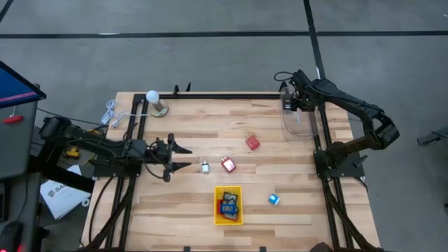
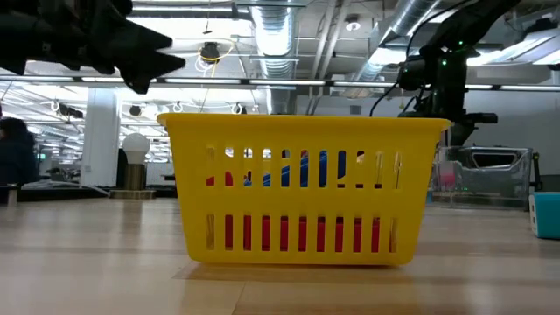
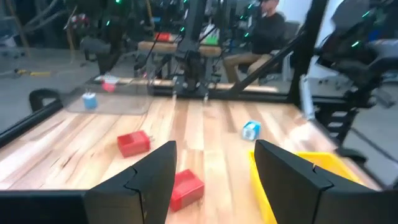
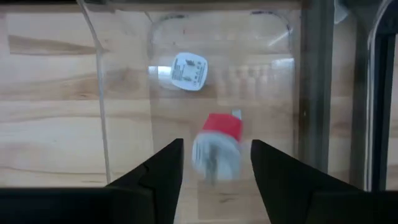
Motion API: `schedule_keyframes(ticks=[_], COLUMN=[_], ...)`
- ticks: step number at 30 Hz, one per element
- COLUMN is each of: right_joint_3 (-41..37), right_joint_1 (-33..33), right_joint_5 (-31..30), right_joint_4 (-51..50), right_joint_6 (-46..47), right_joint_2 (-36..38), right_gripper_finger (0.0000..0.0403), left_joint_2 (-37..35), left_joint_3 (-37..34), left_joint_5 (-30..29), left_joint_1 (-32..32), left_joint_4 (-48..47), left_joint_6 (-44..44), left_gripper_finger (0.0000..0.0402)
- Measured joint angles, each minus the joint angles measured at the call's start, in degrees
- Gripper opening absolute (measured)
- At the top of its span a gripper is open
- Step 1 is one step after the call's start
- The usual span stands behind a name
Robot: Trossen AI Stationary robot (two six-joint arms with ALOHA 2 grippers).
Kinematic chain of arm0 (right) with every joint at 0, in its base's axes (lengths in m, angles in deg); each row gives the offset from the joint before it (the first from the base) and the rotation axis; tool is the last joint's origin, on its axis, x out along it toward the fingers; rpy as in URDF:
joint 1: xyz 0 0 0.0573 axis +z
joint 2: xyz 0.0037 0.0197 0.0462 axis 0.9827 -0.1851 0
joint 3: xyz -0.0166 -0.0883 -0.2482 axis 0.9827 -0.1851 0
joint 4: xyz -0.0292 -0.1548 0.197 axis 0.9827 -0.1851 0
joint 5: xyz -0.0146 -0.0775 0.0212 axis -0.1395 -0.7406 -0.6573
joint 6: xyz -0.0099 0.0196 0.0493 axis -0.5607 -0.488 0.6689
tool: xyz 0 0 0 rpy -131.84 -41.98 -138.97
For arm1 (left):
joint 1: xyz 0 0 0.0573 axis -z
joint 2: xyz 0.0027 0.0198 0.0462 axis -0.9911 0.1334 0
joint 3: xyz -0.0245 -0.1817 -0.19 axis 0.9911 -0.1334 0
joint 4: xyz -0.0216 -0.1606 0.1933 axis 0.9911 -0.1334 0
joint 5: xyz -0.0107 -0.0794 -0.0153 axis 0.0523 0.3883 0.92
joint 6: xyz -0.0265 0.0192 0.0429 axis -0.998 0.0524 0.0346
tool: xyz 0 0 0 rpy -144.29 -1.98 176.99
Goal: Pick & Place Office items
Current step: Put the orange charger adapter into the transparent bin, then put the blue charger adapter into the transparent bin
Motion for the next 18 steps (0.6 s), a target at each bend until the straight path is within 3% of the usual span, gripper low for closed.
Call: schedule_keyframes(ticks=[7,10,13,18], right_joint_3=[0.0,0.0,0.0,0.0], right_joint_1=[0.0,0.8,3.7,10.3], right_joint_5=[0.0,2.0,3.8,3.9], right_joint_4=[0.9,2.5,3.8,3.7], right_joint_6=[-0.8,-2.2,-2.6,-2.6], right_joint_2=[0.1,0.8,2.6,7.6], right_gripper_finger=[0.0206,0.0206,0.0202,0.0199], left_joint_2=[4.9,6.4,8.5,12.2], left_joint_3=[2.2,3.6,4.2,4.5], left_joint_5=[-1.4,-5.1,-8.4,-8.6], left_joint_1=[0.0,-0.2,-1.6,-4.3], left_joint_4=[-0.6,-8.1,-14.9,-15.0], left_joint_6=[-0.2,-2.3,-5.9,-13.0], left_gripper_finger=[0.0214,0.0214,0.0214,0.0216])
